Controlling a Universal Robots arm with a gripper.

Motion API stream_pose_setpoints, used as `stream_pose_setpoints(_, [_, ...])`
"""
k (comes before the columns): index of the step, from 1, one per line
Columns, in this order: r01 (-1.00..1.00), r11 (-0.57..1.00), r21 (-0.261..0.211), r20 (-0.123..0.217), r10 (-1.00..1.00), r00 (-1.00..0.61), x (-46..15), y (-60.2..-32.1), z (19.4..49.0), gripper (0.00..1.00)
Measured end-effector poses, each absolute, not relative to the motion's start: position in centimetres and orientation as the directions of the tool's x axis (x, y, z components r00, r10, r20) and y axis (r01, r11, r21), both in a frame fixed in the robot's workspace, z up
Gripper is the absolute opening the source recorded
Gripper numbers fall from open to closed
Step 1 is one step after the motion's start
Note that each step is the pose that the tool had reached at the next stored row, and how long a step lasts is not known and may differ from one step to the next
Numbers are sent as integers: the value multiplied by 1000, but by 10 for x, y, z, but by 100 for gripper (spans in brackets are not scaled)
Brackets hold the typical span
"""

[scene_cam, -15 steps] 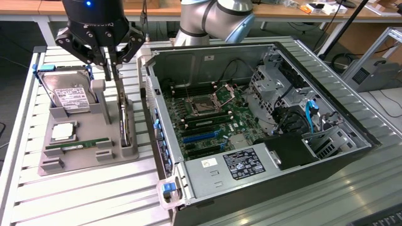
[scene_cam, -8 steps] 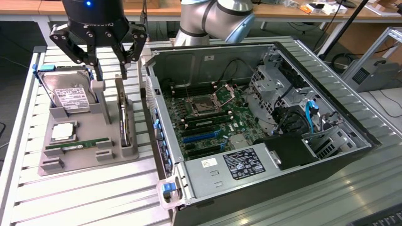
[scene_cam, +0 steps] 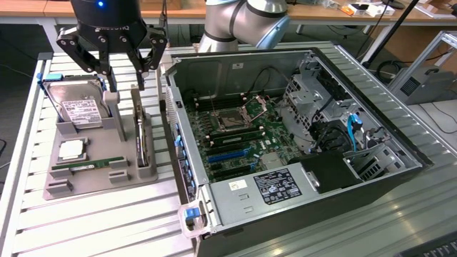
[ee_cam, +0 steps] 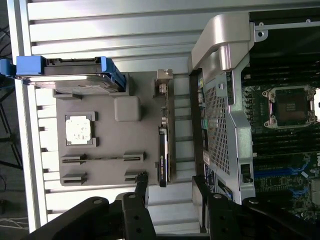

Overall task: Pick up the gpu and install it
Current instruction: 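Pick up the gpu and move the gpu toward the slot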

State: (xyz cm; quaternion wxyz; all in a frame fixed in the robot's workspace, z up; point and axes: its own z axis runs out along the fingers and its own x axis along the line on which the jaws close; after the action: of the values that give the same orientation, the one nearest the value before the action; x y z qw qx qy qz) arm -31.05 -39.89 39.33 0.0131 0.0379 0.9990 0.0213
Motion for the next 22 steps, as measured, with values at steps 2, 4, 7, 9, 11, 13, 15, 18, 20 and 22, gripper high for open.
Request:
stream_pose_setpoints(2, [75, 996, 44, -25, 76, -997, -311, -399, 393, 48])
stream_pose_setpoints(4, [75, 996, 44, -24, 76, -997, -311, -399, 392, 48])
stream_pose_setpoints(7, [75, 996, 44, -24, 76, -997, -311, -399, 392, 48])
stream_pose_setpoints(9, [75, 996, 44, -24, 76, -997, -311, -399, 391, 48])
stream_pose_setpoints(11, [75, 996, 44, -25, 76, -997, -311, -399, 391, 48])
stream_pose_setpoints(13, [75, 996, 44, -24, 76, -997, -311, -399, 390, 48])
stream_pose_setpoints(15, [75, 996, 44, -25, 76, -997, -311, -399, 390, 48])
stream_pose_setpoints(18, [75, 996, 44, -25, 76, -997, -311, -399, 389, 48])
stream_pose_setpoints(20, [75, 996, 44, -25, 76, -997, -311, -399, 389, 48])
stream_pose_setpoints(22, [75, 996, 44, -24, 76, -997, -311, -399, 388, 48])
